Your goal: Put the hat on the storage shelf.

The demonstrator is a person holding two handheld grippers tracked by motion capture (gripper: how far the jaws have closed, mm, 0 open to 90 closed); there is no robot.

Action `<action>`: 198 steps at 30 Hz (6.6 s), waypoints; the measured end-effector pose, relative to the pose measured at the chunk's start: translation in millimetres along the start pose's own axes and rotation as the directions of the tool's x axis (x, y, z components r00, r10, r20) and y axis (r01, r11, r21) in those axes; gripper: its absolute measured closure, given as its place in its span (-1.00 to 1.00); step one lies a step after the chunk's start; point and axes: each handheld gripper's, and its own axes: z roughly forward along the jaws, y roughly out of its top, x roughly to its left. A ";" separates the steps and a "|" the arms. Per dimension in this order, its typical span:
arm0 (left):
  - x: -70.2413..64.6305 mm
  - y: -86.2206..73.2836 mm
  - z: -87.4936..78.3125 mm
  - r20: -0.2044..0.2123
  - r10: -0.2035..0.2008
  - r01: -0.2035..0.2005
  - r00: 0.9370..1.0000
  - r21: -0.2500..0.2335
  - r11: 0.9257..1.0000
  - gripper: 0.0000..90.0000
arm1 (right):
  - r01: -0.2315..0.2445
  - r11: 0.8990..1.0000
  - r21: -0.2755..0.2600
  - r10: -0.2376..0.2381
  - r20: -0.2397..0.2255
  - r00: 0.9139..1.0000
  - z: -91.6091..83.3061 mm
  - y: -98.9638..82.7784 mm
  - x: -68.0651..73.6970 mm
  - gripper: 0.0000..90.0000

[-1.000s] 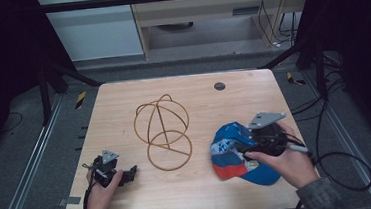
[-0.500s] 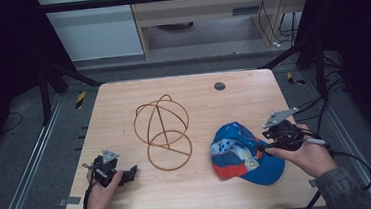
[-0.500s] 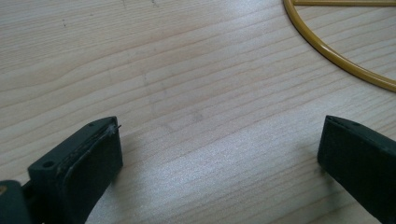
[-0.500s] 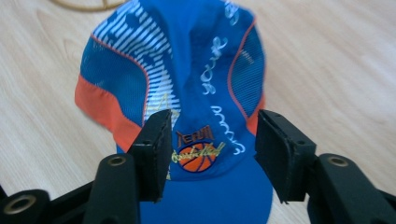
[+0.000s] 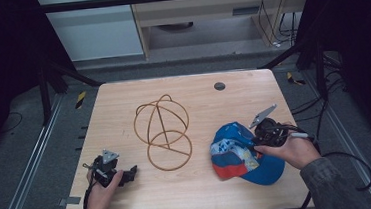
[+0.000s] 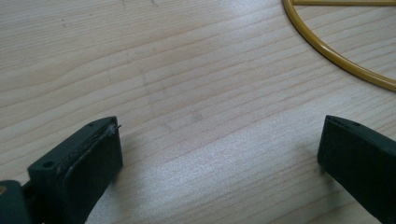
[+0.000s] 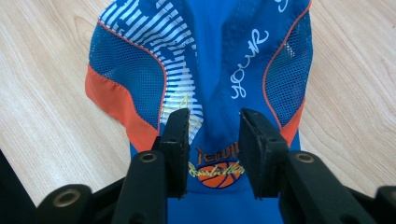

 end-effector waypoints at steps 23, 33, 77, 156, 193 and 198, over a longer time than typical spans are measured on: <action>-1.4 0.1 0.1 0.005 0.006 -0.006 1.000 0.001 1.000 -1.00 | 0.027 0.993 0.114 -0.025 -0.017 1.000 14.4 14.9 -5.6 0.73; -2.1 0.1 0.1 0.008 0.008 -0.008 1.000 0.000 1.000 -1.00 | 0.032 0.988 0.151 -0.026 -0.038 0.999 12.5 19.3 -5.3 1.00; -2.8 0.2 0.0 0.010 0.015 -0.015 1.000 0.000 1.000 -1.00 | 0.209 0.977 -0.043 -0.207 0.045 0.977 -160.3 127.8 10.6 1.00; -4.7 1.0 0.9 0.019 0.026 -0.026 0.999 -0.003 1.000 -1.00 | 0.412 0.902 -0.133 -0.416 -0.008 0.909 -82.5 296.8 109.8 1.00; -6.1 1.4 1.3 0.022 0.026 -0.026 0.999 -0.004 1.000 -1.00 | 0.413 0.904 -0.116 -0.420 -0.049 0.906 -51.7 288.0 111.4 0.72; -5.9 1.4 1.3 0.023 0.030 -0.030 0.999 -0.002 1.000 -1.00 | 0.398 0.909 -0.124 -0.407 -0.058 0.912 -52.6 285.1 110.2 0.63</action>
